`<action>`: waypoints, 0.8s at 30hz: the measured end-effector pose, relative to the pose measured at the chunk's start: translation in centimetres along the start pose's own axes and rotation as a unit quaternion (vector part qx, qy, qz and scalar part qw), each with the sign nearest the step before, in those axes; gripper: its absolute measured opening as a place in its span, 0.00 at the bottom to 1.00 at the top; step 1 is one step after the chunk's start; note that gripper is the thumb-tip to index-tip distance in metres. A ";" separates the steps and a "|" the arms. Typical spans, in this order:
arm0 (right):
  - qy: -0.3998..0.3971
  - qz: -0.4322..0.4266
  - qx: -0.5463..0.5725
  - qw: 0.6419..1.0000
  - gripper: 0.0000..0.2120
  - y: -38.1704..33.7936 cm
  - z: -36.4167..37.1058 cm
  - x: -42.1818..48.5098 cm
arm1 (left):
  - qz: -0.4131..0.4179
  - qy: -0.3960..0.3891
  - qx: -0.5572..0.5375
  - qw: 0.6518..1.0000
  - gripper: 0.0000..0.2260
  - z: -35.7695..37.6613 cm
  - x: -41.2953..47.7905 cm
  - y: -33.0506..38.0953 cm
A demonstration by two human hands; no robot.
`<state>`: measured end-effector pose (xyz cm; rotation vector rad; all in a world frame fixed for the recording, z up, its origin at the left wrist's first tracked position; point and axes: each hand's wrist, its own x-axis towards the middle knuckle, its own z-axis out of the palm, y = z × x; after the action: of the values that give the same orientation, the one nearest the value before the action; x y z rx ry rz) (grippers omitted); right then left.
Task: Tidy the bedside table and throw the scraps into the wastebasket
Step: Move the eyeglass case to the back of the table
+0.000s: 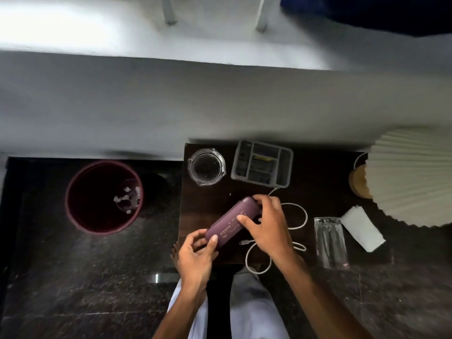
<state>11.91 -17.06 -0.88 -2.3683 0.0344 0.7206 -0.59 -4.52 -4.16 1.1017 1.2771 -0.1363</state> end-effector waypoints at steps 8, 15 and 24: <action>0.118 0.048 0.069 0.990 0.25 3.4 -5.6 -2.7 | 0.064 -0.035 -0.014 0.997 0.12 5.5 -2.3 1.6; 0.199 0.122 0.091 0.968 0.24 7.6 -10.0 -0.3 | 0.146 -0.079 0.069 0.984 0.10 13.2 -4.3 3.5; 0.210 0.162 0.066 0.962 0.27 10.2 -10.9 2.1 | 0.166 -0.185 0.176 0.952 0.22 17.0 -4.4 3.1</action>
<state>16.91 -31.22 -0.94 -2.3664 0.6443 0.3331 11.57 -17.17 -0.80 1.5020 0.7325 -0.3109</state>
